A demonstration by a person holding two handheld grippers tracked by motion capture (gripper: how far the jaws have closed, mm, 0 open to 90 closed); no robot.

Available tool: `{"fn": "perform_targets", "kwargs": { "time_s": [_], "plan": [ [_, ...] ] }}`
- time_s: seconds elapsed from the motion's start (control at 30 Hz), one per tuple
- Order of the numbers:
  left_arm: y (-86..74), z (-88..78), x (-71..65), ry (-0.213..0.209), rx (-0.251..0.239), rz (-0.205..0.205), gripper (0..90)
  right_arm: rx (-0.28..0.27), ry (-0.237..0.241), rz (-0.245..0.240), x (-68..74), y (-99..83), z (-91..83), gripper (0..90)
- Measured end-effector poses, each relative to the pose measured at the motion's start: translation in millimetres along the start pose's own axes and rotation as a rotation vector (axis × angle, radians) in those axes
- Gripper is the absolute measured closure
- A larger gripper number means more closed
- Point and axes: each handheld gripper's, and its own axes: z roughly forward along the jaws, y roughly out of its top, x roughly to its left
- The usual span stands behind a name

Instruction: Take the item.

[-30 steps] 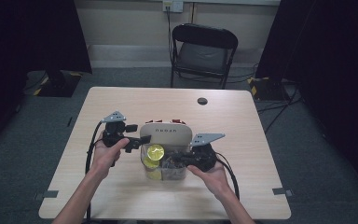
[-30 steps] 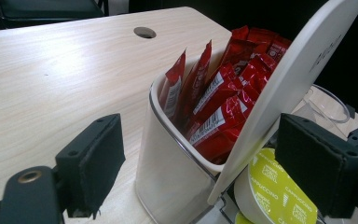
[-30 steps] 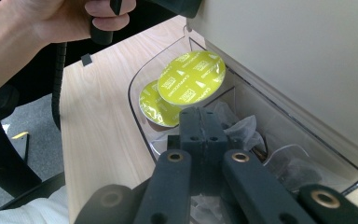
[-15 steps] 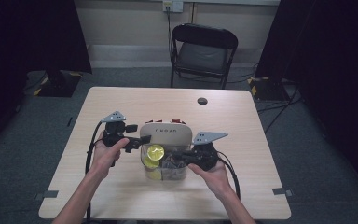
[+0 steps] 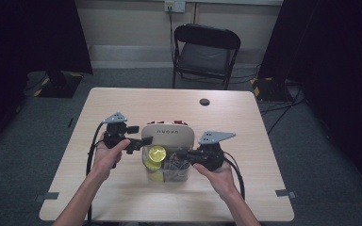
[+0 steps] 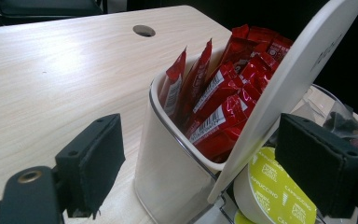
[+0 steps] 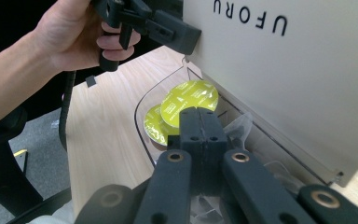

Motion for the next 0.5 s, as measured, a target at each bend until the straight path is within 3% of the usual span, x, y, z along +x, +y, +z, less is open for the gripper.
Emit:
{"fn": "perform_targets", "kwargs": {
  "time_s": [0.5],
  "plan": [
    [0.1, -0.1, -0.5, 0.007, 0.002, 0.004, 15.3, -0.048, -0.018, 0.003, -1.3, 3.7, -18.9, 90.0]
  ]
}}
